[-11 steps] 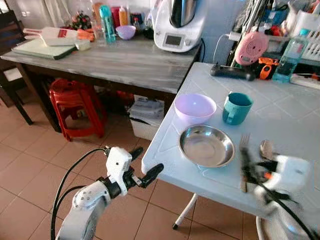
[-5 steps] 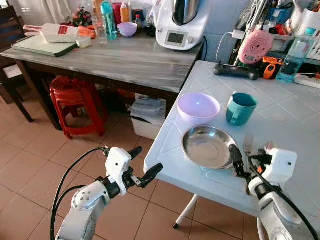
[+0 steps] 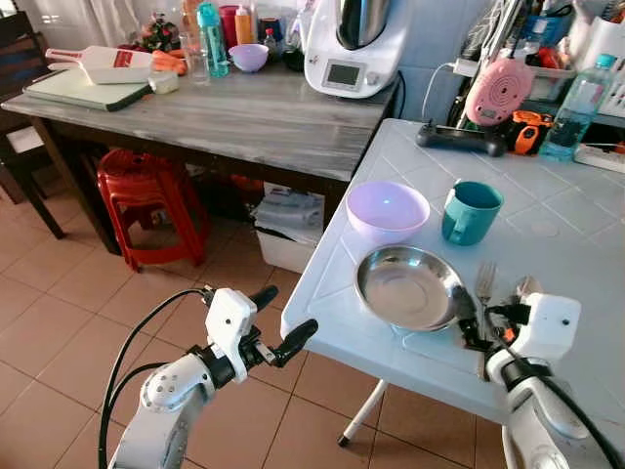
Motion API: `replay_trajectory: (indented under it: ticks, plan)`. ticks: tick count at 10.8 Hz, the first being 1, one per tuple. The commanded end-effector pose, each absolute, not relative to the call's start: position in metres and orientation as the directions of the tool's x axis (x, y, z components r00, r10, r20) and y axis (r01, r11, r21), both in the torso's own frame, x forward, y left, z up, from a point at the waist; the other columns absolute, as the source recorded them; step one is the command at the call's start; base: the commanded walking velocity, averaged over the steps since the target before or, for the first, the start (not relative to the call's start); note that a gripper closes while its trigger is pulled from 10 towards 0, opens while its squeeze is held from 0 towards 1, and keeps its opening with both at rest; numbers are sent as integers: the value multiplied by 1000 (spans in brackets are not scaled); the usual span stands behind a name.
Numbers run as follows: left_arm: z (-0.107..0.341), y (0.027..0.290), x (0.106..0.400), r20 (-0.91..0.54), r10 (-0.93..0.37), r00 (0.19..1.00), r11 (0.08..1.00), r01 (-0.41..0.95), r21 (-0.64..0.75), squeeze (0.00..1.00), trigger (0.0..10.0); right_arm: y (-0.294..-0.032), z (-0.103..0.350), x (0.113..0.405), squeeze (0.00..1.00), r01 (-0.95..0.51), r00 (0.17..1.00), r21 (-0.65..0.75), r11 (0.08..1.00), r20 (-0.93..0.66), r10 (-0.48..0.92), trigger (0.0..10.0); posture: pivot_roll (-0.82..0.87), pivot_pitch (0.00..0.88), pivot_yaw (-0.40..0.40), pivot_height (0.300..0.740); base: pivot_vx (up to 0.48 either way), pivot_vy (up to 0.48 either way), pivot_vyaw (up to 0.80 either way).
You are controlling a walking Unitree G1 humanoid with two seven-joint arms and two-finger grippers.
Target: Setting the table
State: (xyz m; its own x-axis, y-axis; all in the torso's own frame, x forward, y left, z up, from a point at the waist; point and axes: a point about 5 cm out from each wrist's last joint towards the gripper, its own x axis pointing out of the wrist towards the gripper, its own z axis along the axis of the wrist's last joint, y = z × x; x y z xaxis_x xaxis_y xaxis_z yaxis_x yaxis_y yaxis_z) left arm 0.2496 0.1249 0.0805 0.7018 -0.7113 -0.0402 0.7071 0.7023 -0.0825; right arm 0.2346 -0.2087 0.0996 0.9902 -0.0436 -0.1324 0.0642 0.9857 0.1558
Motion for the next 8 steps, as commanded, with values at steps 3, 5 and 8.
replay_trajectory:
  ticks: [3,5,8]
  plan:
    - [79,127,250,-46,-699,714,715,696,-70,0,10000,-206,99,246,0,56,992,159,986,-120,-37,10000,-29,3,11,740,0,0,0]
    - [77,129,249,-49,-693,720,721,689,-69,0,10000,-202,95,249,0,33,993,235,971,-121,-4,10000,-19,4,8,740,0,0,0]
    - [74,132,249,-49,-686,726,727,681,-90,0,10000,-202,89,247,0,51,991,287,957,-133,-13,10000,-18,18,20,740,0,0,0]
